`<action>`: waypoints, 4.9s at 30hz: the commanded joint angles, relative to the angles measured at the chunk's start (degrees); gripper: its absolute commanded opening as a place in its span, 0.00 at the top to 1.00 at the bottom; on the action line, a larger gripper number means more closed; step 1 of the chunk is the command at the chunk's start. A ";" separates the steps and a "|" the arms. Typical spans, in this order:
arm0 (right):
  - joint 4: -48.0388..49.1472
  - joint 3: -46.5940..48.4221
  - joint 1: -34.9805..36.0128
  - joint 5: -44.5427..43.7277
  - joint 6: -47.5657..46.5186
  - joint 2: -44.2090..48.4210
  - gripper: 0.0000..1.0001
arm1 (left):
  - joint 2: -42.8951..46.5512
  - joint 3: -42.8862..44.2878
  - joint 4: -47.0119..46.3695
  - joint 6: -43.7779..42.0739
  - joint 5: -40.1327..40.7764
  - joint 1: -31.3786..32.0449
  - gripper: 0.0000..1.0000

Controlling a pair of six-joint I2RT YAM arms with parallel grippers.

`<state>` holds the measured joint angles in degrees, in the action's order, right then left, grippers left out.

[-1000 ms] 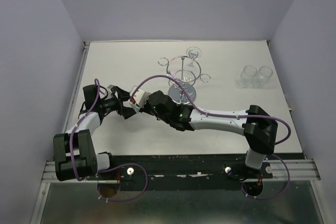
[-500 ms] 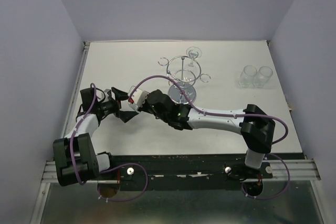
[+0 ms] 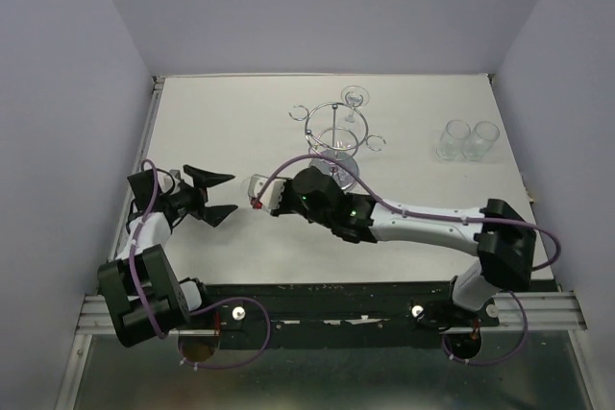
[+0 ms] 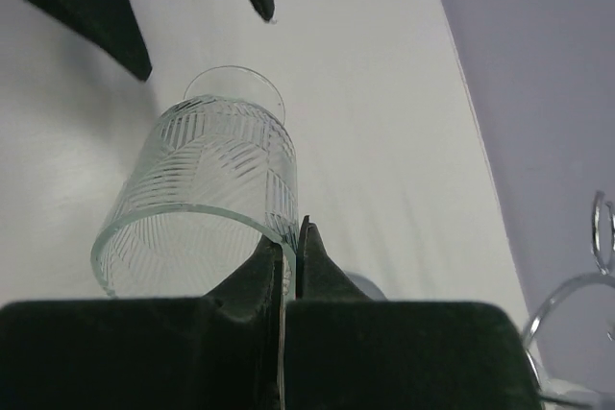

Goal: Take the wine glass off the wine glass rack

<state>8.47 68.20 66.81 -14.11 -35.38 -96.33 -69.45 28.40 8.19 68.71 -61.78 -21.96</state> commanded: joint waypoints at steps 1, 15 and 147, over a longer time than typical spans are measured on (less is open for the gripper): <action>-3.44 -8.59 -0.45 9.26 -8.73 13.69 0.99 | -0.77 0.16 1.75 -5.59 4.82 -2.39 0.01; -41.67 -25.41 -10.55 26.16 -12.01 45.61 0.99 | -11.39 14.46 13.67 -28.41 13.25 -3.71 0.01; -72.29 36.92 -80.61 31.31 6.01 3.94 0.19 | -6.85 24.93 17.73 -50.14 18.97 4.45 0.01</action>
<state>-67.75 106.00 -17.96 8.10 -29.41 -98.13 -79.66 48.27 21.85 28.32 -40.49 -21.08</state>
